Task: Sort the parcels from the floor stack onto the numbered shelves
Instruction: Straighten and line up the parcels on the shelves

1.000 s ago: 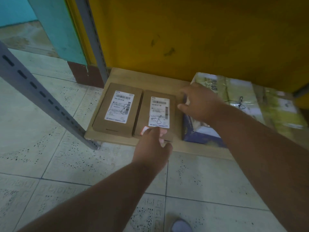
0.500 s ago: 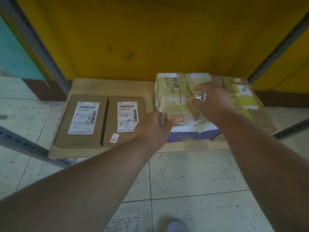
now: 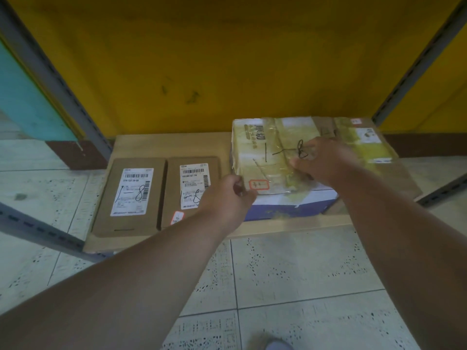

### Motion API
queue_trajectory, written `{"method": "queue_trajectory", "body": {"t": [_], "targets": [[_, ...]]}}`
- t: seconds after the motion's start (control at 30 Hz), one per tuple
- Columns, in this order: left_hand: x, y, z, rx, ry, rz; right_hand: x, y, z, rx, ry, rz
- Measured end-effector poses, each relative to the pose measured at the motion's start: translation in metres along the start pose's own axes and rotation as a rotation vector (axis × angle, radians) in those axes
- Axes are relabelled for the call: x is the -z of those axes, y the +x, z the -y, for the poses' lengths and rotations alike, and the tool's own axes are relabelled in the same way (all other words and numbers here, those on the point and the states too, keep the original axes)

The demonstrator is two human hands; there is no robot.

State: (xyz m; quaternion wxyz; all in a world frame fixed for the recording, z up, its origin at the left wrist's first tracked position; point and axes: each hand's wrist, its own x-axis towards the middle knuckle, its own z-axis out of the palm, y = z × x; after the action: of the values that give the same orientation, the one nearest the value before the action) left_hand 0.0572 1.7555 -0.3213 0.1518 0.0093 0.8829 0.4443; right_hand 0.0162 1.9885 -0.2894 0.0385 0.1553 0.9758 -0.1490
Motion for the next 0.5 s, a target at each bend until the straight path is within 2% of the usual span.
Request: {"method": "queue_trajectory", "body": {"t": [0.23, 0.5], "targets": [[0.006, -0.008, 0.018, 0.061, -0.02, -0.047, 0.0, -0.001, 0.01, 0.046, -0.139, 0.074], [0.007, 0.0, 0.022, 0.092, -0.145, -0.056, 0.005, 0.002, 0.017, 0.042, -0.142, 0.15]]}}
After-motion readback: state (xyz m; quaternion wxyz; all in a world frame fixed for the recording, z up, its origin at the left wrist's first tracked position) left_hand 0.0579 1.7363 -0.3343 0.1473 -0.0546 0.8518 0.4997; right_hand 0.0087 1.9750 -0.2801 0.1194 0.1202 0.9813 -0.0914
